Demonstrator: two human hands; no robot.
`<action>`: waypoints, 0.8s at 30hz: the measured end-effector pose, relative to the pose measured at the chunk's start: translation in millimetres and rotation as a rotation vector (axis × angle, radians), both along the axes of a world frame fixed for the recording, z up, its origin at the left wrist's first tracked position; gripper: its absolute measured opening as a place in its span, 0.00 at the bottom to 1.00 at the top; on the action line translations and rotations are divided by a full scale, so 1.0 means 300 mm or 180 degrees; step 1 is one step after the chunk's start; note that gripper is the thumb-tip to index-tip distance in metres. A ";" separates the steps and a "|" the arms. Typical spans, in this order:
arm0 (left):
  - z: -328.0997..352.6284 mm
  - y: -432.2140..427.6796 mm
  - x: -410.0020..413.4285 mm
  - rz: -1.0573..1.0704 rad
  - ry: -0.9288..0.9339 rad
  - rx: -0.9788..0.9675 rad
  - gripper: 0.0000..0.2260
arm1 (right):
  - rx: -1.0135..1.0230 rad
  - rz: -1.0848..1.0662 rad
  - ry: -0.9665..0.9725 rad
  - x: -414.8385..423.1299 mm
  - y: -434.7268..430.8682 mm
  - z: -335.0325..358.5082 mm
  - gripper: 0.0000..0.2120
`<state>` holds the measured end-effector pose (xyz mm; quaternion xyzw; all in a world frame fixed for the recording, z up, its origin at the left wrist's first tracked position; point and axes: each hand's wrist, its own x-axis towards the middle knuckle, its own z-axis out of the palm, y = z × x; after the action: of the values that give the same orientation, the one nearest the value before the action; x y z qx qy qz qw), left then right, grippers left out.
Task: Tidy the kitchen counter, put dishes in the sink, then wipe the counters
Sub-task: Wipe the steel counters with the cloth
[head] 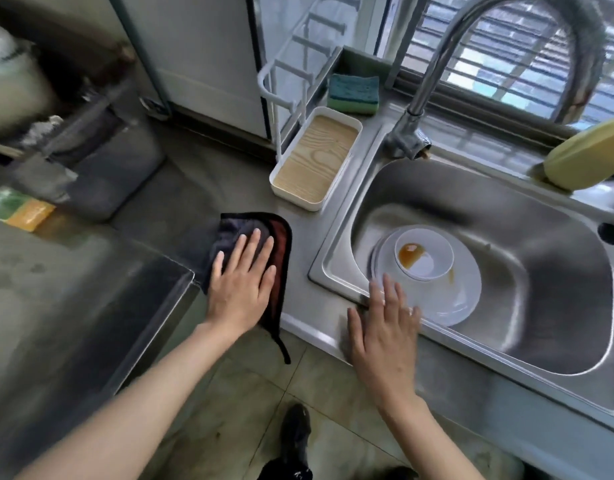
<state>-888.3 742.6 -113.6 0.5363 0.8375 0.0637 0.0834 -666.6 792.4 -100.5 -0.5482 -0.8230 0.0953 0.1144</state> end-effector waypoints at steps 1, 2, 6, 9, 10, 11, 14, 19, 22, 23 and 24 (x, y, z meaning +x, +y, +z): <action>-0.002 0.034 -0.049 0.0146 0.0004 0.0008 0.26 | -0.0005 0.0227 0.0014 -0.057 0.004 0.003 0.27; -0.004 0.068 -0.092 0.0310 -0.0009 -0.0038 0.26 | -0.0032 0.0393 0.0002 -0.110 0.012 0.000 0.27; -0.011 0.164 -0.158 0.0705 0.0082 -0.0028 0.23 | -0.0089 0.0490 -0.0277 -0.228 0.049 -0.040 0.26; -0.011 0.131 -0.102 0.0580 0.0170 0.0133 0.24 | -0.0042 0.0451 -0.0359 -0.230 0.057 -0.058 0.27; -0.011 0.101 -0.071 0.0437 0.0201 0.0141 0.24 | -0.0048 0.0462 -0.0386 -0.228 0.055 -0.059 0.27; -0.011 0.068 -0.043 0.0307 0.0190 0.0120 0.24 | -0.0048 0.0464 -0.0407 -0.226 0.053 -0.057 0.27; -0.006 0.021 -0.032 0.0064 0.0100 0.0068 0.24 | -0.0047 0.0461 -0.0428 -0.232 0.055 -0.047 0.27; -0.003 0.076 -0.174 0.0186 0.0112 -0.0009 0.23 | -0.0079 0.0475 -0.0385 -0.233 0.057 -0.041 0.28; -0.001 0.117 -0.211 0.0971 0.0044 0.0006 0.23 | -0.0046 0.0474 -0.0362 -0.235 0.060 -0.041 0.27; -0.002 0.137 -0.214 0.1203 -0.0026 -0.0003 0.23 | -0.0048 0.0467 -0.0369 -0.236 0.061 -0.041 0.27; 0.000 0.158 -0.214 0.1400 -0.0080 -0.0002 0.23 | -0.0059 0.0465 -0.0385 -0.236 0.061 -0.040 0.27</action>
<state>-952.4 790.1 -113.7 0.3398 0.9332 0.0868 0.0780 -737.3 810.7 -112.7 -0.4925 -0.8653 0.0778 0.0522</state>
